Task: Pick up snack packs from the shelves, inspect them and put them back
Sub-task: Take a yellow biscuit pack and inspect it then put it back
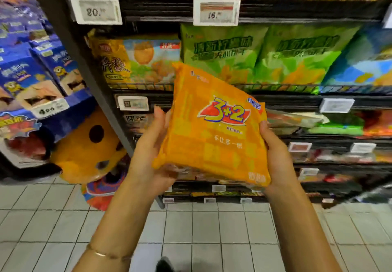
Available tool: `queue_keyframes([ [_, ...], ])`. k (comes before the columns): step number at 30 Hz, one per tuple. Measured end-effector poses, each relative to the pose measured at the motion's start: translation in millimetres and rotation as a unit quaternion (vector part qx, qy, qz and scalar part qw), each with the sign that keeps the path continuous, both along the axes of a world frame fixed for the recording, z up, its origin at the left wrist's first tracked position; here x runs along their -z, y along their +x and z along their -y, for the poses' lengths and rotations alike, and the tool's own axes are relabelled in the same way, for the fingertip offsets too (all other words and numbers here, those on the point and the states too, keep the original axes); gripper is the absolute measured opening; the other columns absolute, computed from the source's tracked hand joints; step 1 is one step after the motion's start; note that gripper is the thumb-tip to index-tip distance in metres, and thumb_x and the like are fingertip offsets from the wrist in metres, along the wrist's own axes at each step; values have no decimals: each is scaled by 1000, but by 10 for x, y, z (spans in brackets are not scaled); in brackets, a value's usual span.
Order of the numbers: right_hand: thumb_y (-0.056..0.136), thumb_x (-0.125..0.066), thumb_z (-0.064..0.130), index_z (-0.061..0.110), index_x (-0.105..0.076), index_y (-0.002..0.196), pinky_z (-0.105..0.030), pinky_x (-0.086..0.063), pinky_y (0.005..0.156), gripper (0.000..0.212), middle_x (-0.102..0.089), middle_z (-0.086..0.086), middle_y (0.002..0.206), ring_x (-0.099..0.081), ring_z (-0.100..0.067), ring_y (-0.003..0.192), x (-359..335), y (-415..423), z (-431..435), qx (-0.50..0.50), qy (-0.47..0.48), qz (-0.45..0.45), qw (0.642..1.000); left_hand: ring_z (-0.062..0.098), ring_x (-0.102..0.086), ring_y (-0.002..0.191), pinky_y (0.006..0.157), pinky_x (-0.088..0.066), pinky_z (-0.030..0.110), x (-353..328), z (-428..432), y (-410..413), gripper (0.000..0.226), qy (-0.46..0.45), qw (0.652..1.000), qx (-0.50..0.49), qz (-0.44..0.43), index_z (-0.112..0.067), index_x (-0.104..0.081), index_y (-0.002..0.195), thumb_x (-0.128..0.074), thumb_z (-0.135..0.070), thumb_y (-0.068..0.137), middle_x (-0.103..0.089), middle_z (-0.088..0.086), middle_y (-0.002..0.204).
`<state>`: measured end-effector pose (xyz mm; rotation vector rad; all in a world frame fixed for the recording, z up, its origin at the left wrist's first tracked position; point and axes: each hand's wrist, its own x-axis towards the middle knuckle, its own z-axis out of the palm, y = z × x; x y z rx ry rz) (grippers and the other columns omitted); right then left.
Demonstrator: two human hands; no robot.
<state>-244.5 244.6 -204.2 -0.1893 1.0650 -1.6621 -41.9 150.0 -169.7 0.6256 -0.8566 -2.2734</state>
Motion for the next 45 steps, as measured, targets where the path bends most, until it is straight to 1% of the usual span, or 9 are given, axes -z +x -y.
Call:
queue_keyframes([
  [6,85,-65,50,22,-66,129,-48,-64,69,52,-78,-12,118,-77,-35,102,161,-357,-689,-23,8,-56,998,34,-75,109,81,-64,50,274,-601,-251,34,61,997,39,26,-21,-85,103,-72,-43,81,-76,13,124],
  [8,88,-66,48,20,-65,132,-51,-64,74,52,-76,-14,122,-75,-37,107,182,-442,-870,-42,8,-54,998,38,-74,110,83,-63,55,346,-749,-296,53,79,995,53,26,-14,-81,116,-91,-33,67,-73,18,127],
  [11,87,-72,47,20,-69,129,-51,-63,80,50,-73,-16,127,-73,-39,113,167,-524,-1024,-80,4,-55,995,42,-71,115,91,-59,60,351,-877,-340,62,104,994,32,26,-13,-64,137,-74,-32,79,-70,20,132],
  [15,77,-80,45,25,-82,109,-48,-63,77,38,-74,-14,126,-73,-37,112,142,-560,-1078,-125,-6,-24,992,42,-72,113,88,-60,59,294,-962,-351,53,113,993,13,8,-18,-62,133,-68,-34,83,-72,19,129],
  [21,86,-73,44,23,-65,131,-50,-64,72,50,-75,-14,125,-75,-37,107,152,-545,-1051,-119,-5,37,992,40,-69,119,90,-59,59,155,-1028,-319,44,63,998,-14,-17,-15,-76,122,-76,-36,83,-70,16,133],
  [27,87,-70,41,20,-62,134,-48,-64,72,53,-75,-14,124,-76,-35,105,60,-521,-940,-53,-68,86,993,45,-39,148,126,-22,61,117,-1048,-417,85,12,985,82,-154,-9,-55,150,-77,-58,84,-44,23,159],
  [31,87,-69,41,21,-64,130,-49,-64,68,48,-77,-13,120,-77,-35,103,-96,-609,-946,-44,-76,32,996,48,-47,142,118,-36,63,35,-981,-550,107,5,989,64,-132,-13,-44,156,-95,-44,67,-49,22,156],
  [39,86,-72,37,22,-82,111,-40,-63,73,30,-78,-13,117,-77,-30,102,-407,-743,-1143,-66,-135,-146,978,36,-70,119,85,-63,52,55,-804,-415,80,-46,994,88,49,-15,-77,124,-105,-34,51,-71,17,132],
  [45,61,-92,60,33,-77,117,-33,-62,81,64,-75,-7,125,-75,-27,111,-566,-663,-1178,-155,-153,-278,936,37,-72,114,80,-63,50,188,-888,-526,87,-85,991,24,98,-24,-74,126,-104,-47,48,-72,16,129],
])
